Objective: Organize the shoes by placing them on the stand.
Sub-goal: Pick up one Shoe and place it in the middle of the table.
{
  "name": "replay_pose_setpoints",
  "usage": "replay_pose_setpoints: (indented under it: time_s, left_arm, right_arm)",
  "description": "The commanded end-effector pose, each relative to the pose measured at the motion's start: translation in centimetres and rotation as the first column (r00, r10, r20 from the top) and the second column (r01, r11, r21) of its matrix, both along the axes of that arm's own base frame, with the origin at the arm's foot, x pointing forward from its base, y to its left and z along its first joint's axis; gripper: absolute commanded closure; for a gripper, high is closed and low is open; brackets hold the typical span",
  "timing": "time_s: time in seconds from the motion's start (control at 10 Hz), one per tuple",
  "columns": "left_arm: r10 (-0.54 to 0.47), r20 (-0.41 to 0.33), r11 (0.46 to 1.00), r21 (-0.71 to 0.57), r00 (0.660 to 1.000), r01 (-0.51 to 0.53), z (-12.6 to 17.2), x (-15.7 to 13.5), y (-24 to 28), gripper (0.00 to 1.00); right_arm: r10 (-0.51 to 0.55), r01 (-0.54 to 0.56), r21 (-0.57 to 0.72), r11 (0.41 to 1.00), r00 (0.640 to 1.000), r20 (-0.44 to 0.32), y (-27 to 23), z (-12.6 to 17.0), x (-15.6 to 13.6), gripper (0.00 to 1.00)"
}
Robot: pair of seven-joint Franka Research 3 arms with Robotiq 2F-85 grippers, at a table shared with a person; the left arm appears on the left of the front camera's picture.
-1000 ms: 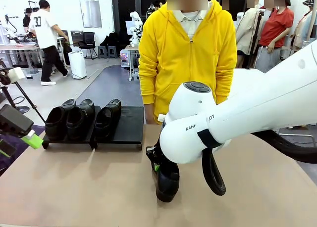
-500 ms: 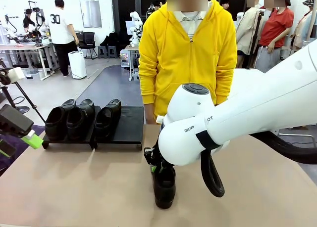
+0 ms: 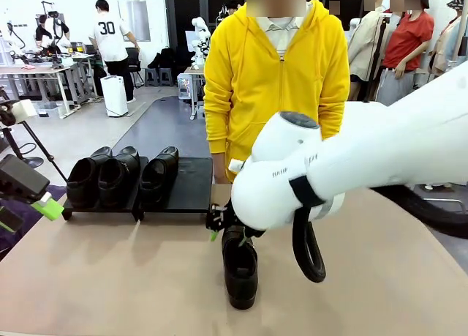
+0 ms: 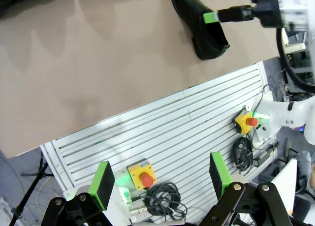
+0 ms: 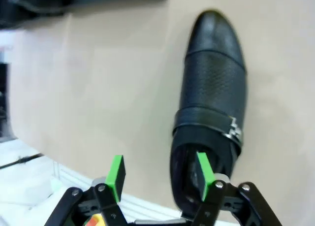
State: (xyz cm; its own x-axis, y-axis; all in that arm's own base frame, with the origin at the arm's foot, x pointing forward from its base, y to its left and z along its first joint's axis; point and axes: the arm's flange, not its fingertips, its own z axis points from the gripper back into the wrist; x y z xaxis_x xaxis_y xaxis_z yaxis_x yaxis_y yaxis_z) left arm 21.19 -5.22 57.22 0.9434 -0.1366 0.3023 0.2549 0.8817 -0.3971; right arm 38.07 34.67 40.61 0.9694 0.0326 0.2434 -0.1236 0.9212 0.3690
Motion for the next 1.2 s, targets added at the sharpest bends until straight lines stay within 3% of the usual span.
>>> replay_pose_setpoints:
  time_s: [0.0,0.1,0.3,0.6,0.7,0.9,1.0,1.1]
  left_arm:
    - [-0.002,0.008,1.0,-0.014,1.0,0.002,0.1,0.2,0.1,0.0]
    - [-0.002,0.008,1.0,-0.014,1.0,0.002,0.1,0.2,0.1,0.0]
    - [-0.002,0.008,1.0,-0.014,1.0,0.002,0.1,0.2,0.1,0.0]
    - [-0.002,0.008,1.0,-0.014,1.0,0.002,0.1,0.2,0.1,0.0]
    - [-0.002,0.008,1.0,-0.014,1.0,0.002,0.1,0.2,0.1,0.0]
    - [-0.002,0.008,1.0,-0.014,1.0,0.002,0.1,0.2,0.1,0.0]
    - [-0.002,0.008,1.0,-0.014,1.0,0.002,0.1,0.2,0.1,0.0]
    - [-0.002,0.008,1.0,-0.014,1.0,0.002,0.1,0.2,0.1,0.0]
  right_arm:
    - [0.121,-0.118,0.068,0.991,0.991,-0.054,-8.5,5.1,-3.6,0.0]
    - [0.132,-0.129,0.042,0.991,0.988,-0.085,-12.9,6.5,-5.3,0.0]
    - [0.154,-0.151,0.044,0.988,0.986,-0.069,-22.3,8.1,-8.8,0.0]
    - [0.106,-0.091,0.116,0.989,0.986,-0.131,-33.6,8.5,-13.8,0.0]
    - [0.049,-0.026,0.133,0.991,0.984,-0.173,-37.1,8.3,-15.2,0.0]
    - [-0.039,0.071,0.198,0.978,0.986,-0.159,-40.1,6.8,-16.2,0.0]
    - [-0.101,0.123,0.134,0.983,0.982,-0.158,-39.1,5.4,-15.5,0.0]
    - [-0.022,0.055,0.179,0.982,0.983,-0.18,-40.6,11.1,-14.4,0.0]
